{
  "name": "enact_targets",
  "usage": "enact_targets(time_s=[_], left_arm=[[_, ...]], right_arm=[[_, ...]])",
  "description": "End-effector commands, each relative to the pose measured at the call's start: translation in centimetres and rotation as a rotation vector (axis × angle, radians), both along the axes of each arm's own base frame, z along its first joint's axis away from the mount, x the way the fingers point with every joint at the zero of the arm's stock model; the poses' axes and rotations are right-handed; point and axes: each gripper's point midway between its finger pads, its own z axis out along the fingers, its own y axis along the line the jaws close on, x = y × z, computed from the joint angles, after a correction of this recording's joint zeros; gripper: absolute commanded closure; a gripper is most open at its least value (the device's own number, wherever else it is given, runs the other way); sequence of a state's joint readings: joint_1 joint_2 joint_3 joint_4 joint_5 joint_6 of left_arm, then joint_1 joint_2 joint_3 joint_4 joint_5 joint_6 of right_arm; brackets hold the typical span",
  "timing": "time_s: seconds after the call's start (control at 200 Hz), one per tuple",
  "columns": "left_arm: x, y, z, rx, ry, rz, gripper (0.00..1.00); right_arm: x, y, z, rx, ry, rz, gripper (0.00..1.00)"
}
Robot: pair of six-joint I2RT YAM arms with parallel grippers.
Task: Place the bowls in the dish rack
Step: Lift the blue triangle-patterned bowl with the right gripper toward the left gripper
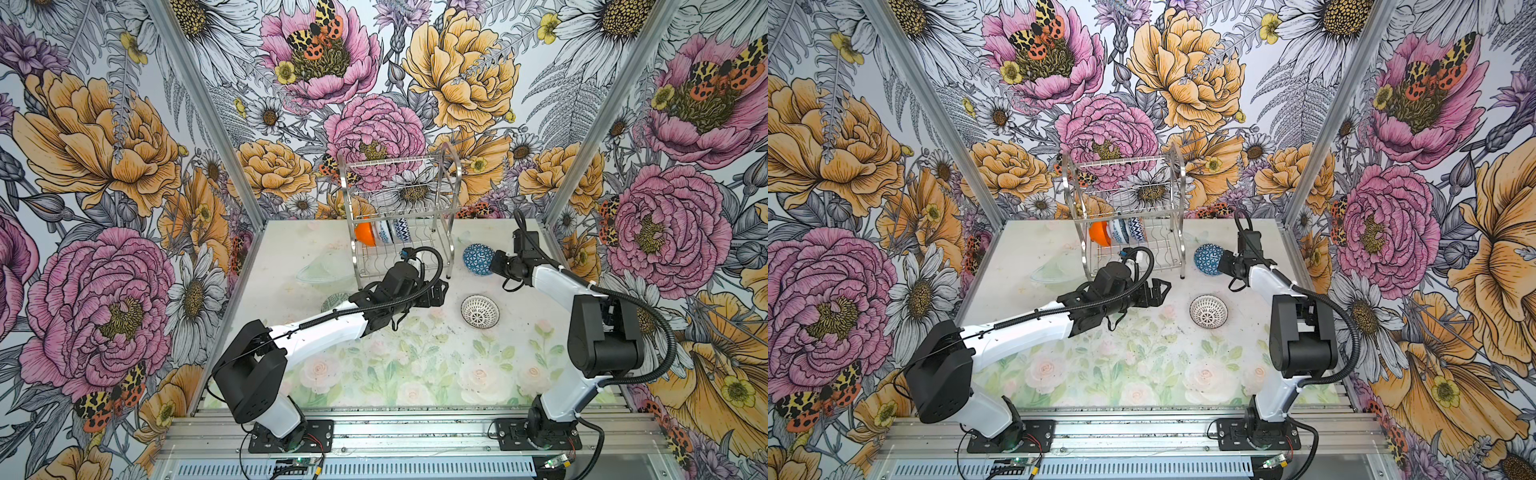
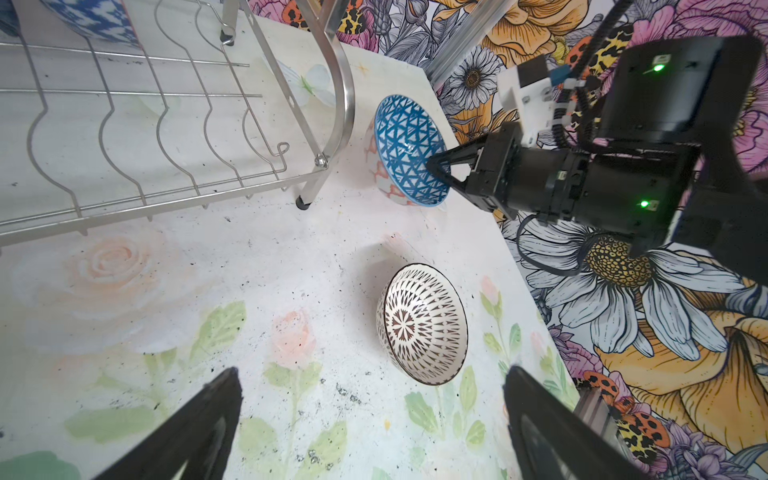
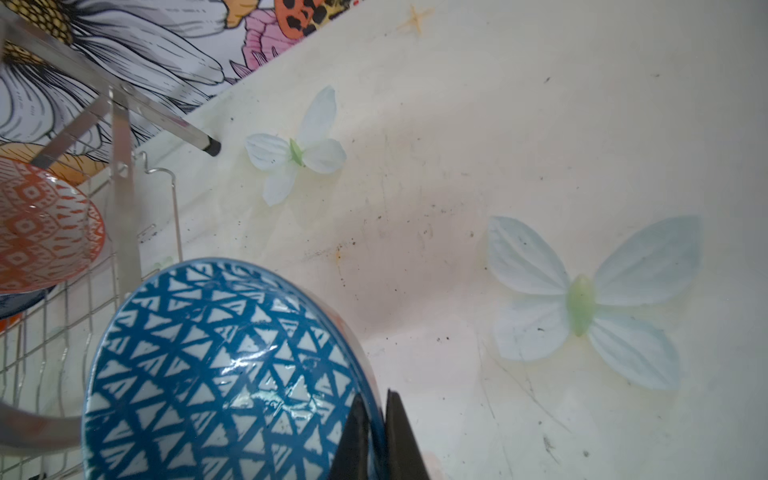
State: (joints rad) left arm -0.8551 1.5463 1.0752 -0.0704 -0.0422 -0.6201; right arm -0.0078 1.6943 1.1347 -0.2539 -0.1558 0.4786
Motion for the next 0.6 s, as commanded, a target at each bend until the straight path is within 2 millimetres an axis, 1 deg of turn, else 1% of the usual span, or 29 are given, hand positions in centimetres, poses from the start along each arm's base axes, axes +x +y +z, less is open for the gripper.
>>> enact_targets(time_s=[0.0,0.06,0.09,0.15,0.23,0.315,0.4,0.475,0.485,0.495,0.595], left_arm=[[0.2,1.3,2.7,0.006,-0.054,0.033,0.01],[0.0,2.1,2.9,0.014,-0.056,0.048,0.01],[-0.1,2.4,2.9,0.016,-0.057,0.054,0.01],[-0.3,3.2,3.1,0.014,-0.057,0.069,0.01],[-0.6,4.3,3.1,0.004,-0.043,0.091,0.01],[-1.2,5.5,3.0,-0.006,-0.013,0.104,0.01],[-1.6,6.8,2.6,-0.010,0.002,0.120,0.01],[-2.2,8.1,2.1,-0.013,0.018,0.138,0.01],[-2.2,8.3,2.1,-0.014,0.021,0.141,0.01],[-2.3,8.5,2.0,-0.016,0.023,0.144,0.01],[-3.0,10.2,1.3,-0.038,0.040,0.173,0.02]], right_arm=[[-0.5,0.9,4.9,0.039,-0.119,0.014,1.00],[-1.3,1.4,5.7,0.040,-0.131,0.026,1.00],[-1.8,1.8,6.4,0.039,-0.145,0.036,1.00],[-2.5,2.5,7.0,0.034,-0.153,0.054,1.00],[-3.6,3.8,7.7,0.019,-0.159,0.088,1.00],[-4.7,5.7,8.0,0.012,-0.160,0.132,1.00],[-5.6,7.6,7.7,0.005,-0.152,0.177,1.00],[-6.6,9.9,7.3,-0.010,-0.137,0.230,1.00],[-6.7,9.9,7.2,-0.011,-0.137,0.231,1.00],[-6.9,10.5,7.1,-0.015,-0.133,0.244,1.00],[-8.0,13.7,5.8,-0.040,-0.107,0.317,1.00]])
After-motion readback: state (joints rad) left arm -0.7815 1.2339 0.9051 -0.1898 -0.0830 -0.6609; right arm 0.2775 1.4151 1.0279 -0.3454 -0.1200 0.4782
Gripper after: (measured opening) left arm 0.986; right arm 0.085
